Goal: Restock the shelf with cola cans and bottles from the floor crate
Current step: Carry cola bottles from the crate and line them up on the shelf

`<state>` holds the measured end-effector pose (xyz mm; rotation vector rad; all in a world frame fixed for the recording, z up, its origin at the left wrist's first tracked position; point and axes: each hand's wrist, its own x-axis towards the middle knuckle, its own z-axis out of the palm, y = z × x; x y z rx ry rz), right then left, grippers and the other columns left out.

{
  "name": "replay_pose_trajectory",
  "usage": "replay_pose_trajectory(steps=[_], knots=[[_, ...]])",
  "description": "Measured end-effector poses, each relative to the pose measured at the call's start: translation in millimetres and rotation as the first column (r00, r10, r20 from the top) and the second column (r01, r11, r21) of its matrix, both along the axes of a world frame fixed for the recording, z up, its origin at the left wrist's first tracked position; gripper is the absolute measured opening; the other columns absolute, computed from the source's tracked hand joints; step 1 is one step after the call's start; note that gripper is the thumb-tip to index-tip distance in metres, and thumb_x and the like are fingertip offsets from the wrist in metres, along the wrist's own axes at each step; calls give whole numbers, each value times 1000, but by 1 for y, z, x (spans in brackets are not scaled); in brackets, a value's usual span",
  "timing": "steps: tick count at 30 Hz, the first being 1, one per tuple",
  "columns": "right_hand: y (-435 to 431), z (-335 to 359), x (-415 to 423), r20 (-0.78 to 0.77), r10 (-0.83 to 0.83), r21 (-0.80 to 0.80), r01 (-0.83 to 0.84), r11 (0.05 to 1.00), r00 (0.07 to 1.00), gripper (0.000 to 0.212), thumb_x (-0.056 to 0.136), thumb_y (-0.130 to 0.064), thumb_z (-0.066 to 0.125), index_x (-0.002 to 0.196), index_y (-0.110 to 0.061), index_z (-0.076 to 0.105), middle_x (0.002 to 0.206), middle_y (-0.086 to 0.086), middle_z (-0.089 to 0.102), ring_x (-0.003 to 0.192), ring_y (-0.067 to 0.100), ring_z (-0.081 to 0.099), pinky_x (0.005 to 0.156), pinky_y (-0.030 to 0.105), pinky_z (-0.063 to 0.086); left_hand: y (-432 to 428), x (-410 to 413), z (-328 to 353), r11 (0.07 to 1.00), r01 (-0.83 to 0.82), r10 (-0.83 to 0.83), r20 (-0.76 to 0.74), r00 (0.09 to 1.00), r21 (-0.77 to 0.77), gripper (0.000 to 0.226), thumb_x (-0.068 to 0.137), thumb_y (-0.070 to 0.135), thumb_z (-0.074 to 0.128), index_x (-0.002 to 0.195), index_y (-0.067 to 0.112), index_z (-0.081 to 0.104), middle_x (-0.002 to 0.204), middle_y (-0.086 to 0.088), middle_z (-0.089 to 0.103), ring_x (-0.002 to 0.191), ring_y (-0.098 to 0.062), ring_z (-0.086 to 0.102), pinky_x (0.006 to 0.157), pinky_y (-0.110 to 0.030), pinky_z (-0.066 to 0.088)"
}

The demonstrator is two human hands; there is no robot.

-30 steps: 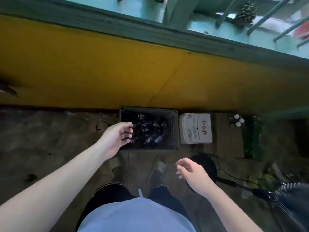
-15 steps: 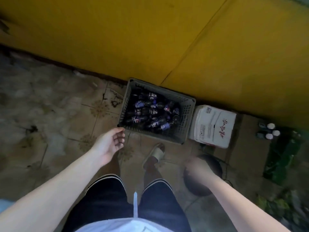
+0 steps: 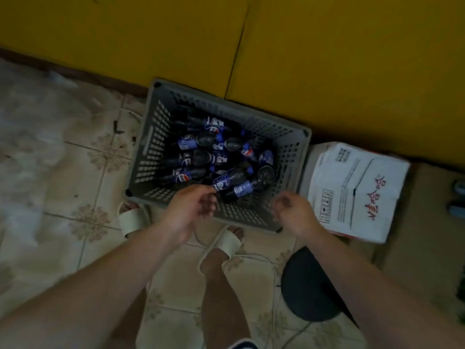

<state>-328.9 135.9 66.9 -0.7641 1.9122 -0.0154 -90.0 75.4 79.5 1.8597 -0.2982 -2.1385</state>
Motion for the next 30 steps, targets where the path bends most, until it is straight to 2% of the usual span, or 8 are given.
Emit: replay_pose_trajectory(steps=[3, 7, 10, 13, 18, 22, 26, 30], knots=[[-3, -44, 1, -25, -9, -14, 8, 1000, 1000, 18, 100, -14, 53, 95, -25, 67, 90, 2, 70, 84, 26, 71, 85, 47, 60, -11, 3, -52, 999, 43, -44, 46, 998, 21, 12, 98, 11, 56, 91, 8, 64, 73, -5, 61, 61, -16, 56, 59, -26, 48], [-3, -97, 8, -101, 8, 4, -8, 1000, 995, 18, 103, -15, 52, 113, -9, 65, 97, 8, 68, 89, 26, 65, 72, 28, 50, -10, 6, -127, 968, 248, -239, 177, 955, -33, 10, 98, 9, 58, 90, 6, 64, 81, -13, 63, 64, -20, 59, 60, -32, 56], [-4, -135, 10, -135, -8, 57, 16, 998, 991, 21, 105, -18, 46, 109, -4, 60, 102, 18, 65, 94, 34, 63, 77, 31, 45, -4, 8, -179, 852, 514, -467, 300, 832, -98, 7, 98, 12, 59, 96, 10, 65, 87, -18, 68, 75, -25, 64, 73, -36, 59], [-15, -162, 10, -200, -176, 63, 192, 979, 964, 38, 107, -34, 46, 127, -2, 49, 133, 26, 58, 118, 42, 58, 91, 40, 46, -6, 7, -217, 682, 719, -633, 386, 672, -133, 6, 97, 11, 61, 102, 9, 63, 89, -11, 66, 73, -19, 60, 53, -17, 47], [-38, -199, -5, -230, -196, 20, 207, 978, 953, 64, 104, -46, 47, 154, -8, 33, 154, 19, 42, 138, 38, 46, 109, 41, 40, -10, 8, -267, 362, 922, -755, 537, 378, -139, 57, 88, 14, 73, 140, 8, 49, 140, -15, 47, 125, -32, 51, 104, -34, 42], [-55, -218, -10, -201, -340, 99, 364, 926, 919, 71, 101, -56, 48, 152, -8, 37, 150, 18, 49, 132, 37, 52, 101, 37, 43, -18, 0, -293, 221, 964, -830, 491, 266, -149, 75, 89, 17, 72, 153, 9, 32, 150, -15, 39, 138, -32, 40, 114, -36, 34], [-63, -235, -6, -76, -671, 171, 672, 720, 738, 78, 91, -59, 64, 149, -12, 42, 136, 14, 61, 102, 34, 69, 81, 47, 60, -24, -10, -322, 63, 991, -879, 463, 112, -119, 82, 88, 30, 74, 154, 11, 29, 148, -16, 41, 136, -32, 41, 113, -38, 37], [-68, -242, -5, -51, -708, 183, 704, 687, 704, 81, 87, -53, 72, 149, -10, 41, 134, 16, 62, 94, 31, 68, 80, 46, 60, -17, -23, -340, -2, 998, -869, 493, 30, -65, 90, 83, 41, 76, 152, 12, 26, 143, -15, 43, 132, -34, 44, 110, -44, 41]])
